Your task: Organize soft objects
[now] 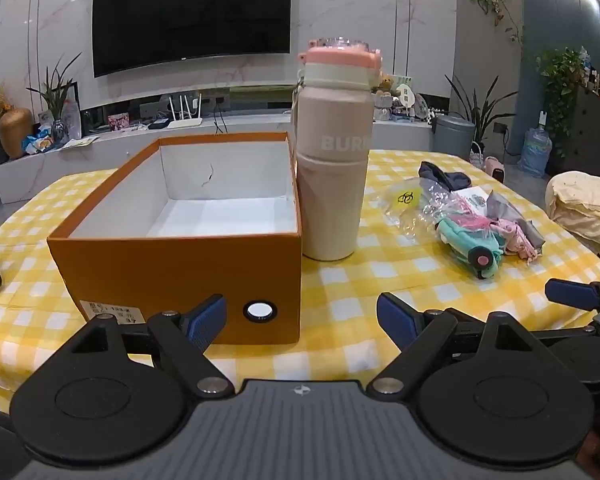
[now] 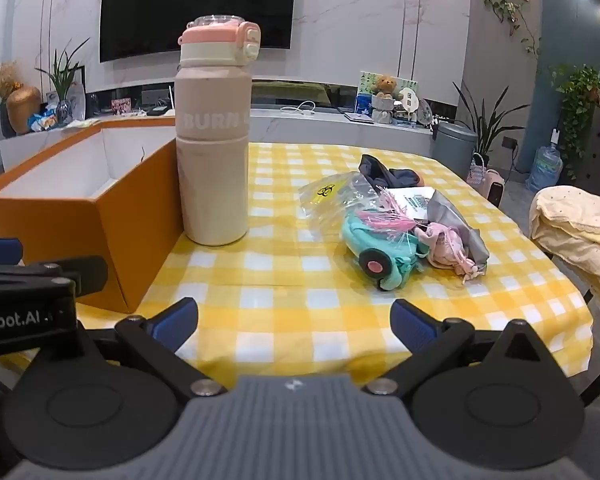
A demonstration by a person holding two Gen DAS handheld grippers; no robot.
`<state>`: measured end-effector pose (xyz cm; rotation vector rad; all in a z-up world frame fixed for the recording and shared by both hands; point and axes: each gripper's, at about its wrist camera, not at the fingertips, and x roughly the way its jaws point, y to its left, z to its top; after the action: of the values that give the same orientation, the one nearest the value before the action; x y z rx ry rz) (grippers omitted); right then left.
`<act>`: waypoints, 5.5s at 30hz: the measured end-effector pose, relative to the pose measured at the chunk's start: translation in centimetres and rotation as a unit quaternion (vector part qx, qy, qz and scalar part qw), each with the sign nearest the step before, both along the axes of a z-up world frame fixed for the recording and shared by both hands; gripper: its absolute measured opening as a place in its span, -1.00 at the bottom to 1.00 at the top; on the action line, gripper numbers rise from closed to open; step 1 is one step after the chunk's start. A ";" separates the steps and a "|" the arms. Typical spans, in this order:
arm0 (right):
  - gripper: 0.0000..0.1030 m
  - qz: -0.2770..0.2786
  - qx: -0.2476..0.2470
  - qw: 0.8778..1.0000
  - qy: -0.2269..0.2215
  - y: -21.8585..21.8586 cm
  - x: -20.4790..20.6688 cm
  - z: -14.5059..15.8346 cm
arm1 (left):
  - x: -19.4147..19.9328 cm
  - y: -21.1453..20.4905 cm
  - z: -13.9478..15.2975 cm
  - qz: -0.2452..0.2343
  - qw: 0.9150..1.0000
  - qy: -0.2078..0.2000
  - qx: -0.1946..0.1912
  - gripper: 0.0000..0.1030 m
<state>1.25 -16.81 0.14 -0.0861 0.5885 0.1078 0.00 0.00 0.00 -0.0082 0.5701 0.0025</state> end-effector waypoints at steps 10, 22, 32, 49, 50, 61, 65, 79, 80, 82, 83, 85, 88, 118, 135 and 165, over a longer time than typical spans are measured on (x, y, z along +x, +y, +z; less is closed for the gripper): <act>0.92 -0.001 -0.040 0.999 0.002 0.3 -0.1 -0.1 | 0.3 0.2 -0.6 0.000 1.000 0.017 -0.008 0.93; 0.90 -0.002 -0.024 1.000 -0.004 0.1 -0.1 -0.1 | 0.5 0.3 -0.6 -0.001 1.000 0.014 -0.012 0.93; 0.90 -0.002 -0.027 1.000 -0.002 0.1 -0.1 -0.2 | 0.4 0.2 -0.6 0.001 1.000 0.016 -0.011 0.93; 0.90 -0.002 -0.027 1.000 -0.002 0.0 -0.1 -0.2 | 0.4 0.2 -0.7 0.001 1.000 0.016 -0.012 0.93; 0.90 -0.002 -0.027 1.000 -0.001 0.0 -0.1 -0.2 | 0.4 0.2 -0.7 0.001 1.000 0.016 -0.012 0.93; 0.90 -0.001 -0.031 1.000 0.000 0.0 -0.1 -0.3 | 0.3 0.2 -0.9 0.001 1.000 0.018 -0.011 0.93; 0.89 -0.001 -0.031 1.000 0.000 0.0 -0.1 -0.3 | 0.4 0.2 -0.8 0.001 1.000 0.018 -0.011 0.93; 0.90 -0.001 -0.030 1.000 0.001 0.0 -0.1 -0.3 | 0.4 0.3 -1.1 0.002 1.000 0.021 -0.022 0.93; 0.90 -0.001 -0.030 1.000 0.001 0.0 -0.1 -0.3 | 0.4 0.3 -1.1 0.002 1.000 0.021 -0.022 0.93; 0.89 0.000 -0.031 1.000 0.001 0.0 -0.1 -0.3 | 0.4 0.3 -1.1 0.002 1.000 0.021 -0.022 0.93; 0.89 0.000 -0.032 1.000 0.001 0.0 -0.1 -0.3 | 0.4 0.3 -1.1 0.003 1.000 0.022 -0.021 0.93; 0.89 0.000 -0.033 0.999 0.001 0.1 -0.2 -0.3 | 0.4 0.3 -1.1 0.002 1.000 0.022 -0.021 0.93; 0.89 0.000 -0.034 0.999 0.001 0.1 -0.1 -0.3 | 0.4 0.3 -1.1 0.004 1.000 0.023 -0.020 0.93; 0.89 -0.013 0.015 0.998 0.053 -7.5 12.6 -3.4 | 0.7 1.0 -1.1 -0.012 1.000 0.024 -0.009 0.93; 0.67 -0.046 0.078 0.992 0.086 -9.2 19.4 -5.9 | 1.4 0.6 -2.4 -0.013 0.999 0.038 0.015 0.93; 0.69 0.032 0.104 0.989 0.100 -9.6 17.1 -4.9 | 0.9 0.2 -2.4 -0.019 0.999 0.041 0.023 0.93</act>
<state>18.34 -26.43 -4.76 0.1101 0.7717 0.2408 0.87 0.23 -2.42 0.0475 0.6525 -0.0208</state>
